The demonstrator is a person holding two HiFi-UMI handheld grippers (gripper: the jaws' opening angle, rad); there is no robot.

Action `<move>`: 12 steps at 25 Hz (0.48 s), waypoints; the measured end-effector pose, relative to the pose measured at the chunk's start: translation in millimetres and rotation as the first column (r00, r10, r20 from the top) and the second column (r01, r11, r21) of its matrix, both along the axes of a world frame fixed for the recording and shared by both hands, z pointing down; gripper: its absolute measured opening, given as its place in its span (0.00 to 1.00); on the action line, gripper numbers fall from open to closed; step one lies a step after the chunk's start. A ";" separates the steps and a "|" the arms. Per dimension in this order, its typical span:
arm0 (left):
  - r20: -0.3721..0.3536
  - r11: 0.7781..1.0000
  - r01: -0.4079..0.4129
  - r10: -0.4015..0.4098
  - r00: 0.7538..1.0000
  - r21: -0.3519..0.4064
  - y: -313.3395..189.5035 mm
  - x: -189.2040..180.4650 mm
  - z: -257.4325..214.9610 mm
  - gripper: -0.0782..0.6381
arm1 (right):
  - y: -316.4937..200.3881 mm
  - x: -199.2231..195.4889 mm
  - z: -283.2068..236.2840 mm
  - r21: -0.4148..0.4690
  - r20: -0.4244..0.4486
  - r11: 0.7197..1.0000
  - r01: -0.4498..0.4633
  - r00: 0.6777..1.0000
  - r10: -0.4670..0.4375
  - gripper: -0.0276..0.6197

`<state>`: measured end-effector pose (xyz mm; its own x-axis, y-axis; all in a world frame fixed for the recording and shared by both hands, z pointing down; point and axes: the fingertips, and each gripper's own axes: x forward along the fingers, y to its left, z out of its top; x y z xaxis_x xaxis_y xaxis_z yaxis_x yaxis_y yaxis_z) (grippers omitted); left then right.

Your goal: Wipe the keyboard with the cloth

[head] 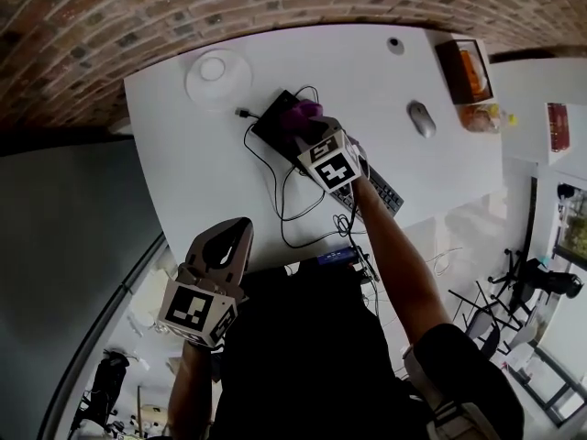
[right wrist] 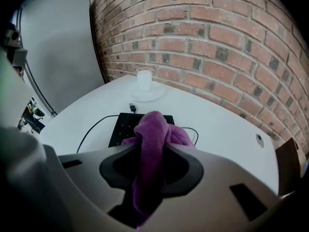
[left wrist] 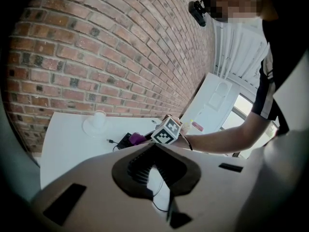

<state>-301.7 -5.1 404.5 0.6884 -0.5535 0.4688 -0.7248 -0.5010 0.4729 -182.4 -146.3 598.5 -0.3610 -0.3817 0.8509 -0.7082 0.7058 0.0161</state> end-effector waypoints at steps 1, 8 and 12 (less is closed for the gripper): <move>-0.005 1.000 0.006 -0.006 1.000 0.001 -1.1 -1.1 -1.0 0.13 | -2.8 -3.7 -0.6 0.005 -0.002 1.000 0.007 1.000 -0.007 0.23; -0.004 0.999 0.032 -0.032 0.999 -0.008 -0.4 -7.7 -1.0 0.13 | -18.6 -28.1 -2.4 0.015 0.012 0.999 0.047 0.999 -0.047 0.23; 0.010 0.999 0.043 -0.042 0.999 -0.015 5.8 -12.6 2.3 0.13 | -18.6 -36.6 -3.7 0.011 0.024 0.999 0.050 0.998 -0.051 0.23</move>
